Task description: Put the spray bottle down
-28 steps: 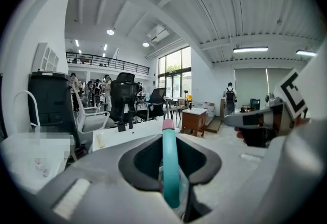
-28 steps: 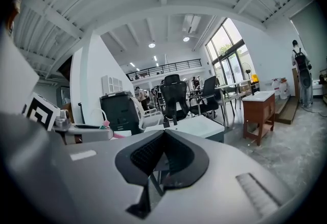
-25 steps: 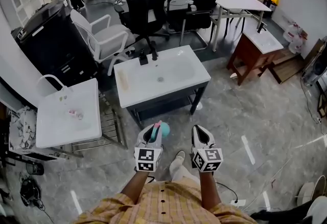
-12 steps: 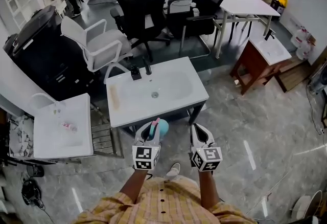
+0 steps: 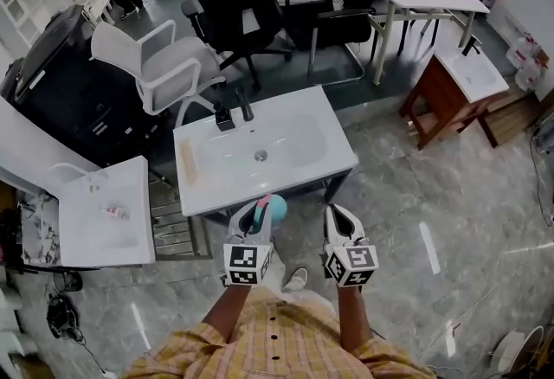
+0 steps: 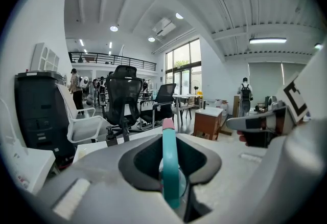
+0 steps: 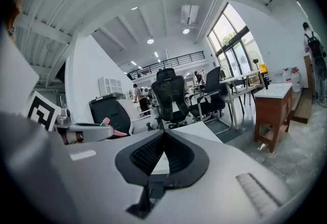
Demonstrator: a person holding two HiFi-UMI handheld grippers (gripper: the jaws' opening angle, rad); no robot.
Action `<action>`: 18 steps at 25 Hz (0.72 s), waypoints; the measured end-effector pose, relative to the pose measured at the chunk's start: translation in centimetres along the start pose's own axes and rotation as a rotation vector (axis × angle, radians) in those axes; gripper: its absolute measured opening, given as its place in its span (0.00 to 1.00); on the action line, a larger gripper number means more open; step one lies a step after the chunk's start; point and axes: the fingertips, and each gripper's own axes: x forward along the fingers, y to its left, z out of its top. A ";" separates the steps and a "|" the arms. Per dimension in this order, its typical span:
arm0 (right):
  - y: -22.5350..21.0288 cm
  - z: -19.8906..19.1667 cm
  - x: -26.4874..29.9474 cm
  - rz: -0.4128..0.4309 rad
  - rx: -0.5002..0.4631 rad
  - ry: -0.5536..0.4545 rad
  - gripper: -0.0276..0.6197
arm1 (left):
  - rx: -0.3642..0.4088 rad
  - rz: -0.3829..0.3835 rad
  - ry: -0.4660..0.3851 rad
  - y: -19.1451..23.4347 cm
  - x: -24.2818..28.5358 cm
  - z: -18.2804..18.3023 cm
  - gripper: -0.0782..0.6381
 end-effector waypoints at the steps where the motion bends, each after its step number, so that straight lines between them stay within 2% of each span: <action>1: -0.3 -0.1 0.4 -0.001 0.003 0.005 0.04 | 0.001 -0.003 0.004 0.1 0.6 -0.1 0.21; 10: -3.2 1.9 5.4 -0.026 0.003 0.009 0.04 | 0.003 -0.034 0.007 1.7 7.2 1.4 0.21; 18: -6.2 4.1 14.7 -0.038 0.002 0.008 0.04 | 0.035 -0.062 0.021 5.5 15.9 2.8 0.21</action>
